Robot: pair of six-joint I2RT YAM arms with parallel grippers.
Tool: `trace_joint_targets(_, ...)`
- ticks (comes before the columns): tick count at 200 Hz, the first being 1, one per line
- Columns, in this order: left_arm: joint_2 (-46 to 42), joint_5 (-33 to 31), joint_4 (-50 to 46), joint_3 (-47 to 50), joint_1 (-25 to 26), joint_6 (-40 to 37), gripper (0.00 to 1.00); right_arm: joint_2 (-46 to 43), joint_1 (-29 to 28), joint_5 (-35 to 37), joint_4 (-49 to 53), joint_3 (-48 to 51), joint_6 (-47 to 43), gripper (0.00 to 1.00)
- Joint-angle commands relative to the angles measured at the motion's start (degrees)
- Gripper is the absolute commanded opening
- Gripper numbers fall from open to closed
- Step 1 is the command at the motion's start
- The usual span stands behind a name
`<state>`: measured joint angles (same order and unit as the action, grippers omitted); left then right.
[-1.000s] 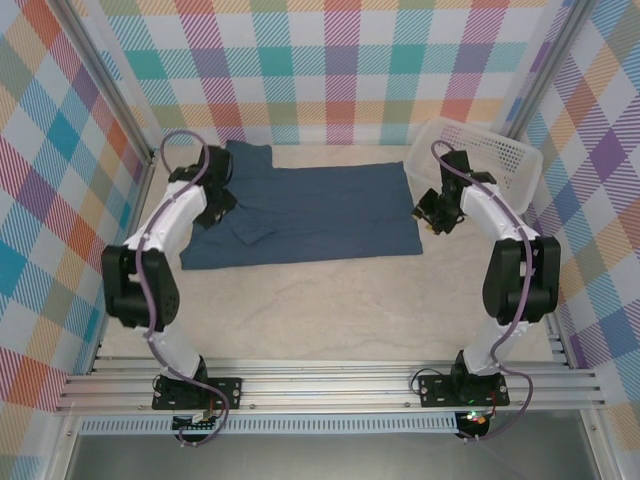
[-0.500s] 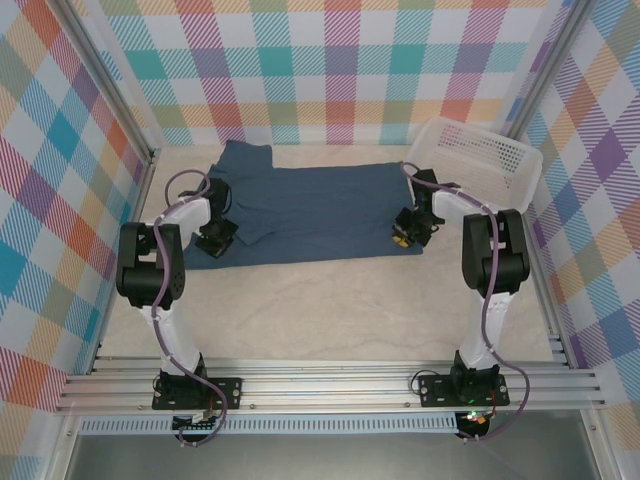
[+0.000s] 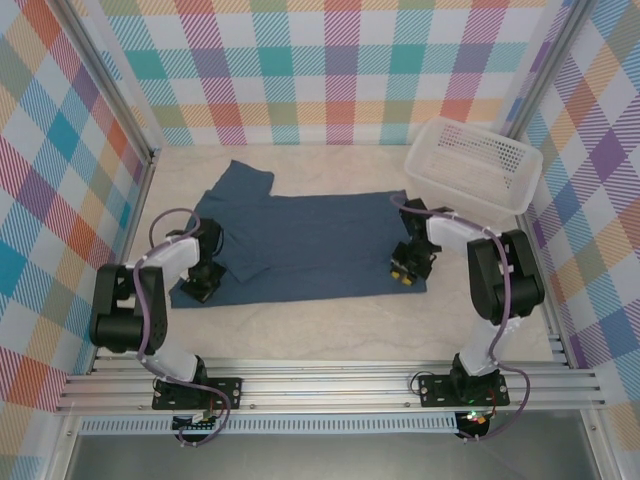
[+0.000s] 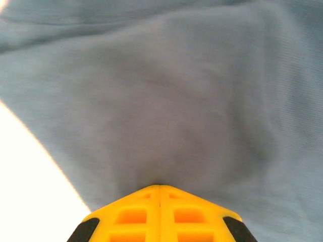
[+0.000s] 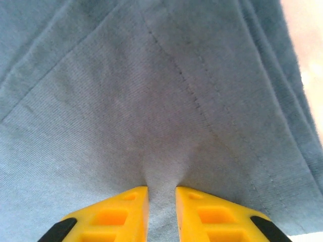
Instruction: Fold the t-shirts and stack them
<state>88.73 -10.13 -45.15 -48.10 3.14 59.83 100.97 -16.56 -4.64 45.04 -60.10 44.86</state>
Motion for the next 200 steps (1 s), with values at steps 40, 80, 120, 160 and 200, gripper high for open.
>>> trace_joint_targets(40,-12.2,-1.6,-6.5,6.0,1.1,2.1,0.04,-11.9,-3.6,1.8,3.3,11.8,7.4,0.31)
trace_joint_targets(80,-17.3,0.6,-4.0,0.3,10.3,0.6,0.24,-14.8,-3.6,7.4,6.0,5.6,2.4,0.46)
trace_joint_targets(120,-13.1,7.9,3.0,1.8,15.6,4.6,0.35,-19.6,-3.6,8.1,6.6,2.9,1.1,0.49)
trace_joint_targets(160,-6.9,9.4,9.2,2.7,15.8,4.9,0.38,-20.9,-3.6,7.0,6.9,3.1,1.3,0.48)
trace_joint_targets(200,-4.4,10.2,12.3,2.0,16.4,5.2,0.34,-22.1,-3.6,6.5,6.7,4.4,1.4,0.47)
